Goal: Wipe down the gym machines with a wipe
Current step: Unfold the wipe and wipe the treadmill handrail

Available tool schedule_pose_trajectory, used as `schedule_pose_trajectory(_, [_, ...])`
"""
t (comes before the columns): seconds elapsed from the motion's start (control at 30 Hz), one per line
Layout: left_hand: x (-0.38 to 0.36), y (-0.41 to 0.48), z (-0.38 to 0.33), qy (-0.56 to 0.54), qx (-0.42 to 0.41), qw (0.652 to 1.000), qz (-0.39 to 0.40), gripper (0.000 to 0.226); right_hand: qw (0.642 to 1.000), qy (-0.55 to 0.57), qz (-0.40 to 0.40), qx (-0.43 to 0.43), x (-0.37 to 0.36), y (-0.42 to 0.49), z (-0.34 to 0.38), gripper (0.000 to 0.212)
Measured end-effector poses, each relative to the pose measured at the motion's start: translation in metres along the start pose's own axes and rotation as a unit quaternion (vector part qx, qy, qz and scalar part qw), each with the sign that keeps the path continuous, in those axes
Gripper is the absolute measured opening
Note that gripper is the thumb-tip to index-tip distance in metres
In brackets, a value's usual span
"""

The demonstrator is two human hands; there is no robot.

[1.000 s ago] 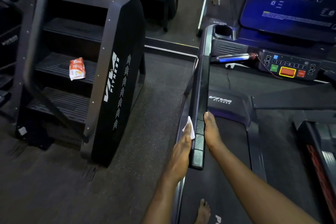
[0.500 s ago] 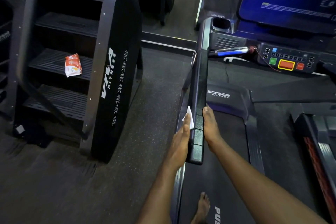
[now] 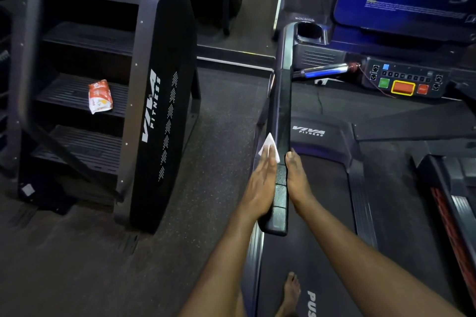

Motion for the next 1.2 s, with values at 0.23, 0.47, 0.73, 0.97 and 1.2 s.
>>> schedule_pose_trajectory(0.23, [-0.004,-0.022,0.012,-0.002,-0.007,1.0,-0.008,0.064,1.0,-0.003,-0.005,-0.007,0.0,-0.007,0.01,0.071])
schedule_pose_trajectory(0.47, [0.009,0.044,-0.002,-0.009,0.041,0.999,-0.019,0.062,1.0,-0.007,0.0,-0.009,0.006,0.021,-0.035,0.089])
schedule_pose_trajectory(0.73, [0.001,0.008,0.028,-0.041,0.023,0.999,-0.026,0.06,1.0,-0.022,0.013,-0.004,-0.002,-0.005,0.004,0.088])
schedule_pose_trajectory(0.97, [0.031,0.073,-0.003,0.071,0.102,0.982,-0.14,0.045,0.997,-0.063,0.041,-0.013,0.005,-0.005,0.022,0.059])
schedule_pose_trajectory(1.2, [0.035,0.107,-0.006,0.084,0.15,0.964,-0.202,0.038,0.996,-0.071,0.057,-0.011,0.018,0.022,0.024,0.048])
Point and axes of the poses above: each hand's wrist, its own y-axis towards the middle knuckle, its own x-axis out of the back of the hand, z = x × y, the point moved 8 cm from there along y, towards the middle knuckle, and after that the axes turned 9 degrees about y, right-handed, at the moved point
